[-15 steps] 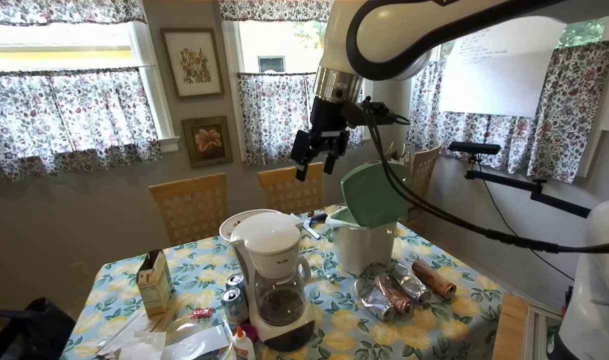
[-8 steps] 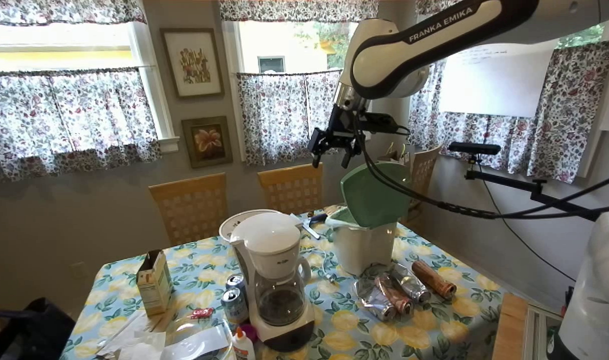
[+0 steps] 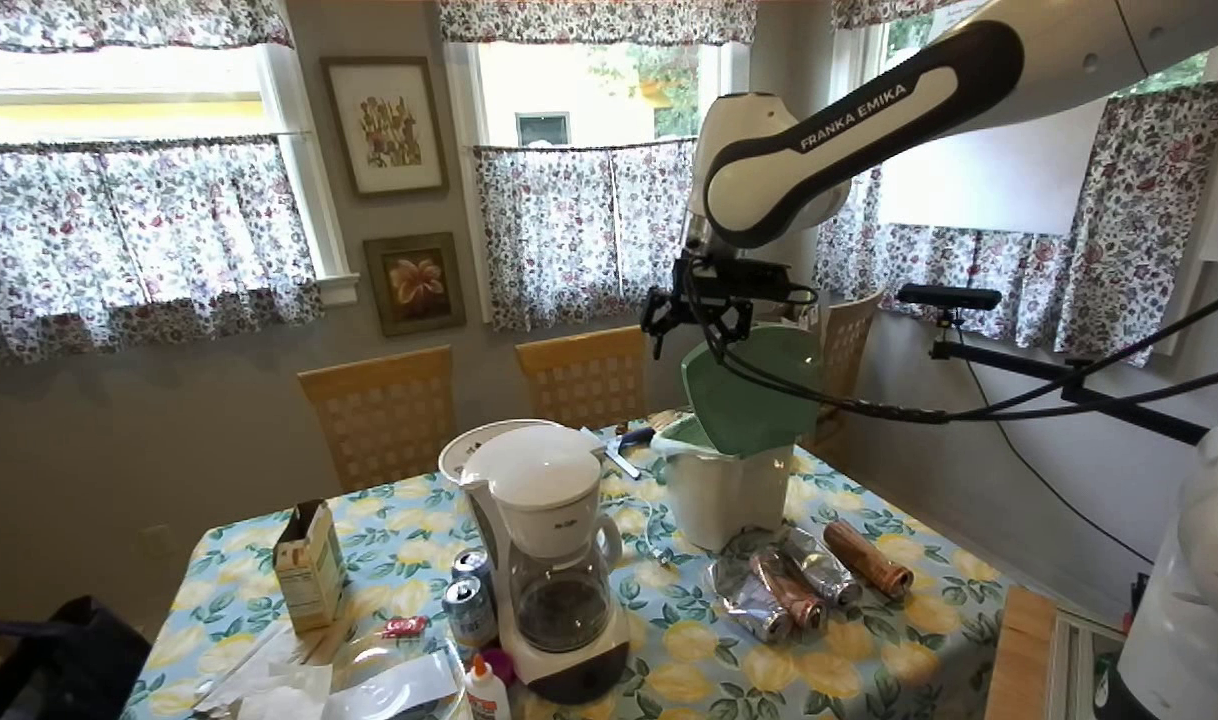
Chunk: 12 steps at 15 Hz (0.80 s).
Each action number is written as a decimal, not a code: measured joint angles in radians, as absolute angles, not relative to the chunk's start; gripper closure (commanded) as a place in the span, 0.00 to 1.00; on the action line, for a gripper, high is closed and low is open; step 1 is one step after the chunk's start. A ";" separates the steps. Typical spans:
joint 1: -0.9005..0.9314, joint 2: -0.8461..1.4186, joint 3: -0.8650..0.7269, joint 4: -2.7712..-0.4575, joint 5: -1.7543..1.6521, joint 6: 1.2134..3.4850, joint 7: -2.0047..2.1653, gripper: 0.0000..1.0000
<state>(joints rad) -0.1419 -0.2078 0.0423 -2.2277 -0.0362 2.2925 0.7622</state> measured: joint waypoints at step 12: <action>-0.136 -0.206 0.039 -2.227 -0.035 2.270 0.786 0.00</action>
